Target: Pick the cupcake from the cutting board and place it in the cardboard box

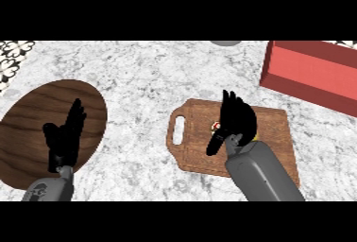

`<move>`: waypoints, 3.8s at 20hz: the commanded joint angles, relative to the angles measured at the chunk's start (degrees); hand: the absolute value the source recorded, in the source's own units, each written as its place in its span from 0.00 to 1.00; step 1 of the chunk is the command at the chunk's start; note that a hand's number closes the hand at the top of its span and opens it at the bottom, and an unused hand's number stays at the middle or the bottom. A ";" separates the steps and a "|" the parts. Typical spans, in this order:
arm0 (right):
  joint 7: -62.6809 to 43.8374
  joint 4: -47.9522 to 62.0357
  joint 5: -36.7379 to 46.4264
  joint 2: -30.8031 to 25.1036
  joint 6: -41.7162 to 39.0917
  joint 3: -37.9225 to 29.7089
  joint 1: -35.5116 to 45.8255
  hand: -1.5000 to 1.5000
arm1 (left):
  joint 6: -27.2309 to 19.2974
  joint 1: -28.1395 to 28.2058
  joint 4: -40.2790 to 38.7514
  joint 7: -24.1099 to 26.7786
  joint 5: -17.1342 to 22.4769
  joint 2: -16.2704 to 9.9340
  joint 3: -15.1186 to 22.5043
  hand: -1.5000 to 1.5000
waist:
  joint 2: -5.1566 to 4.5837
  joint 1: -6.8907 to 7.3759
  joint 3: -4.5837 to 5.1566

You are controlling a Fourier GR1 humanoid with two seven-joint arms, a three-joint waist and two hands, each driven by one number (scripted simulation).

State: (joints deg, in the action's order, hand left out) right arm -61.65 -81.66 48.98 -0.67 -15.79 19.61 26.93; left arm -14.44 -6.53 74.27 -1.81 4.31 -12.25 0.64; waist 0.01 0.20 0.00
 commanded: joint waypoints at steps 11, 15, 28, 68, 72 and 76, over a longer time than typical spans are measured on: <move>-3.12 10.78 -0.50 0.65 7.16 1.79 3.46 0.00 | -0.16 1.57 1.84 0.58 -2.54 2.08 -0.31 0.50 | 0.00 0.33 -0.01; 1.81 9.84 1.25 0.65 7.15 -0.95 -0.45 0.00 | 3.53 4.12 4.86 -1.11 -0.78 0.16 -1.98 0.50 | 0.03 0.18 -0.02; 6.96 12.00 7.46 0.67 10.57 2.73 3.59 1.00 | 1.42 1.91 -0.45 2.64 -4.59 4.45 -1.92 0.50 | -0.01 -0.03 0.00; 50.22 -15.10 -17.95 -39.26 -4.95 -35.37 -2.07 1.00 | 1.90 0.50 0.21 1.06 -6.05 6.25 -1.79 0.50 | -0.23 0.57 -0.01; 57.91 -2.19 -16.37 -40.56 -1.53 -36.19 2.89 1.00 | 3.94 2.38 0.75 1.45 -4.87 3.78 -3.91 0.50 | -0.25 0.83 -0.01; 66.63 13.09 -15.09 -40.84 2.10 -35.95 7.54 1.00 | 3.49 0.00 -0.06 1.93 -5.37 4.52 -3.53 0.50 | -0.49 1.40 -0.05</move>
State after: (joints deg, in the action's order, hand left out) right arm -3.01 -81.70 32.21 -41.05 -17.51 -16.33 30.41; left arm -10.23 -6.57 73.96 -0.49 -0.16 -8.84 -3.84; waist -0.30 1.09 -0.01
